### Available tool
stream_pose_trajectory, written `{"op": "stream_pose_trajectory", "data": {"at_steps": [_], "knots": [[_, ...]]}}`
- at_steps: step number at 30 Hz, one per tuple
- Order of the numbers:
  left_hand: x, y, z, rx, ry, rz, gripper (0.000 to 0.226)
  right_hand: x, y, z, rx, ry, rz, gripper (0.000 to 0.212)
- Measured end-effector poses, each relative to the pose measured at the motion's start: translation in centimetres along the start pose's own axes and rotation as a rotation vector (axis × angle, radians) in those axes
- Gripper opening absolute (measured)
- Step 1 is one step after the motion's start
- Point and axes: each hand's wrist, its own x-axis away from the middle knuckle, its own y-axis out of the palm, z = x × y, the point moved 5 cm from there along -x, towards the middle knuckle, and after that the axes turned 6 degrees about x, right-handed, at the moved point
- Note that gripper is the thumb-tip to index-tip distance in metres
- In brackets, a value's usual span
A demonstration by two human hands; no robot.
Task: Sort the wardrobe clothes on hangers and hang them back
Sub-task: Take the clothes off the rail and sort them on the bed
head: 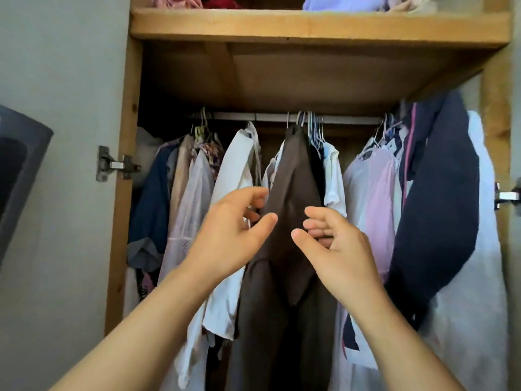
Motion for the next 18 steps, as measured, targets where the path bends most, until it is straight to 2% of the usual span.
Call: {"op": "stream_pose_trajectory", "data": {"at_steps": [5,8,12,18], "knots": [[-7.3,1.1,-2.4,-0.002,0.113,0.032,0.038,-7.4,0.2,-1.3,0.059,-0.1,0.145,0.037],[-10.8,1.5,-3.7,0.04,0.148,0.051,0.031,-11.2,-0.2,-2.0,0.092,-0.158,0.224,0.033],[-14.6,2.3,-5.3,0.116,0.175,0.064,0.03,-15.3,0.3,-1.8,0.158,-0.197,0.245,0.033],[-17.7,3.8,-7.0,0.048,0.24,0.042,0.035,-20.0,0.8,-1.0,0.241,-0.202,0.243,0.031]]}}
